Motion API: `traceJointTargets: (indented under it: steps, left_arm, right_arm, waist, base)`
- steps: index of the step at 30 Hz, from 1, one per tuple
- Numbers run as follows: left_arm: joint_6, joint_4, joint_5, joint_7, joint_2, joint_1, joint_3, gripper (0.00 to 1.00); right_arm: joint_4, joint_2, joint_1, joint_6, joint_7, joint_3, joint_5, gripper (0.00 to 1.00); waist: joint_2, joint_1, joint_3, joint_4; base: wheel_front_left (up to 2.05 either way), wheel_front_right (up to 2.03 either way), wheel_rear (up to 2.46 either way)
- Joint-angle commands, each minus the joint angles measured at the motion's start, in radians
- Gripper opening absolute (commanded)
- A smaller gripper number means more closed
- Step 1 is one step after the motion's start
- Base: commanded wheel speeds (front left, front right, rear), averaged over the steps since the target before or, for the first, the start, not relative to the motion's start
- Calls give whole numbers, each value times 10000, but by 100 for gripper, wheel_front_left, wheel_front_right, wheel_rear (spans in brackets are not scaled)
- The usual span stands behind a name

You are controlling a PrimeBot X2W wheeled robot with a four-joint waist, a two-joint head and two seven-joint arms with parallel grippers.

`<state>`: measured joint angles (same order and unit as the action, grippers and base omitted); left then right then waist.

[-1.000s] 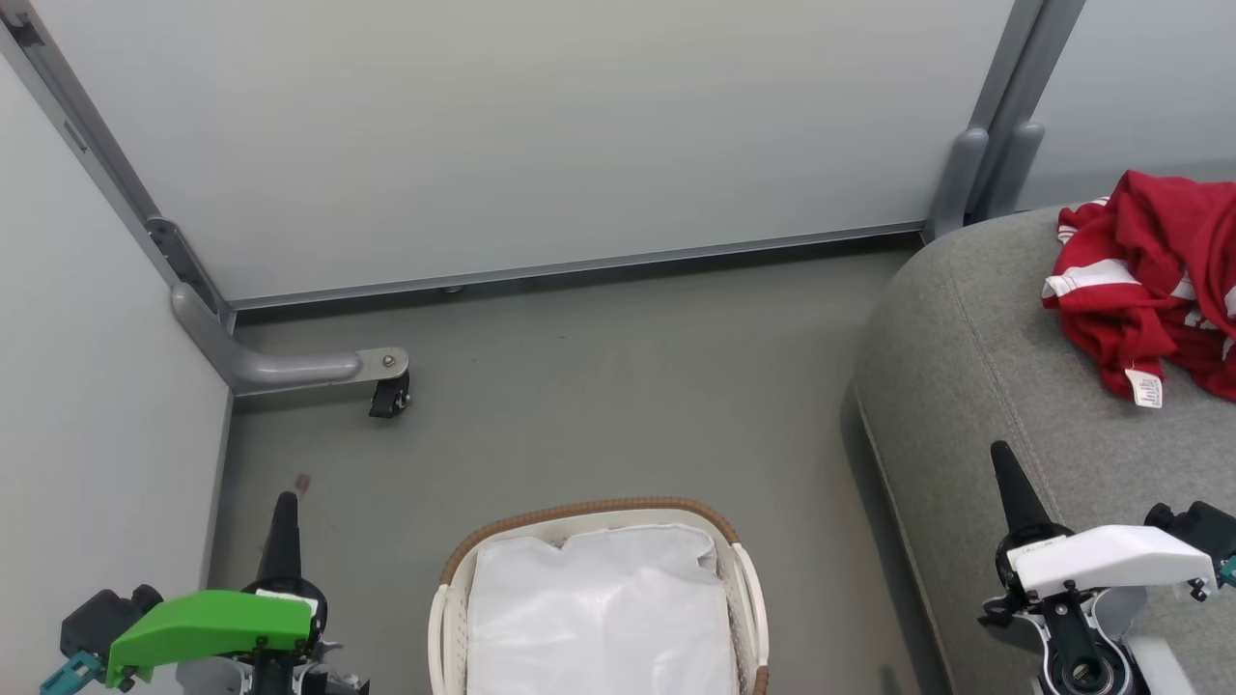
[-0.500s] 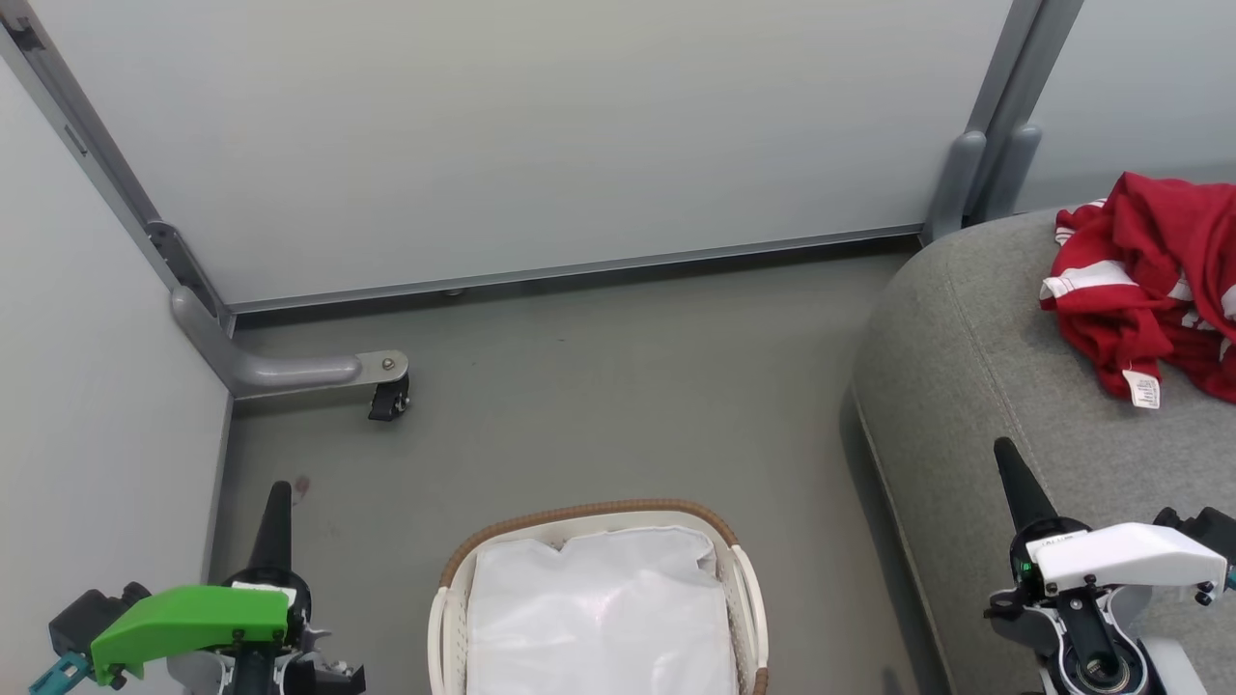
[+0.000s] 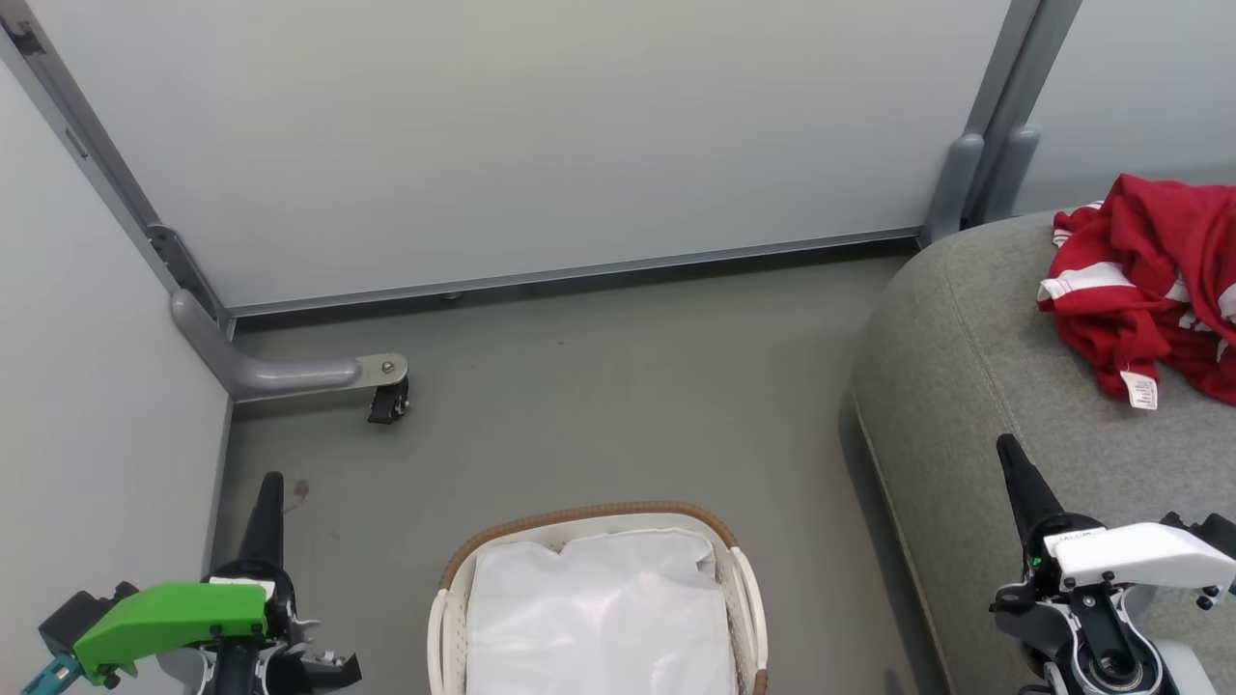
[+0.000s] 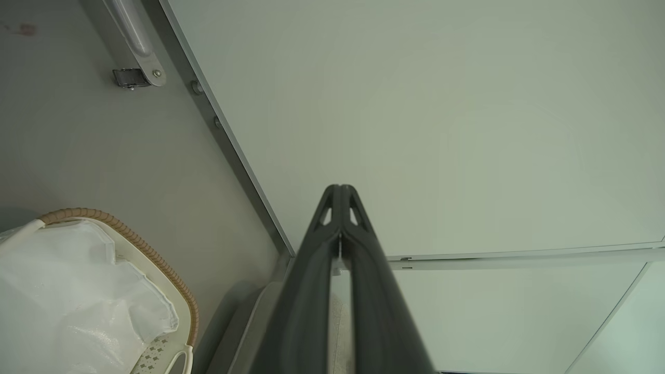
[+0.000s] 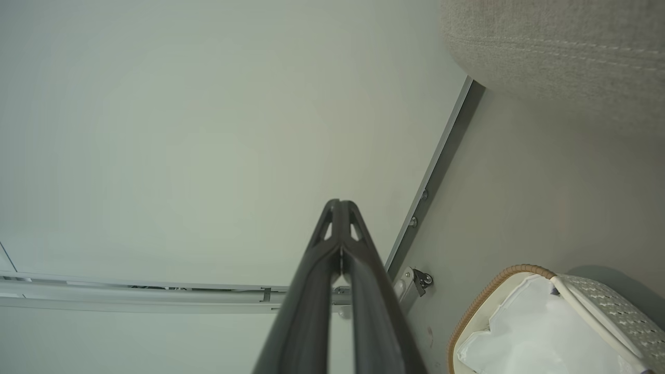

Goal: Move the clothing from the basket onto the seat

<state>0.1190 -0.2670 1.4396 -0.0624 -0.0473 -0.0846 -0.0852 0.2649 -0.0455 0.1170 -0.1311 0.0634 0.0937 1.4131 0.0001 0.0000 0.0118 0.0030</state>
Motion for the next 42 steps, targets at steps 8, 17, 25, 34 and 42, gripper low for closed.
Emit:
traceJointTargets:
  steps: [8,17,25,34,42]
  left_arm:
    - [83,131,658,-220,-47,-234,-128,0]
    - [124,193,1208,-389,-49,-283,-234,0]
    - [144,234,1695,-522,-52,-307,-306,0]
    - [152,233,1747,-555,-53,-292,-314,0]
    - [152,234,1748,-554,-53,-291,-313,0]
  right_arm:
    - [-135,-66,-93,5,211,106,749,0]
    - [-183,-70,-112,6,374,165,1398,0]
    - [-222,-76,-133,7,518,216,1937,0]
    - [-227,-76,-138,7,542,224,2014,0]
    - [-227,-76,-138,7,541,224,2014,0]
  waist:
    - [-1,0,-26,-9]
    - [-1,0,-55,-19]
    - [-1,0,-81,-28]
    - [-1,0,-87,-30]
    - [-1,0,-87,-30]
  base:
    - [0,0,0]
    - [0,0,0]
    - [0,0,0]
    - [0,0,0]
    - [0,0,0]
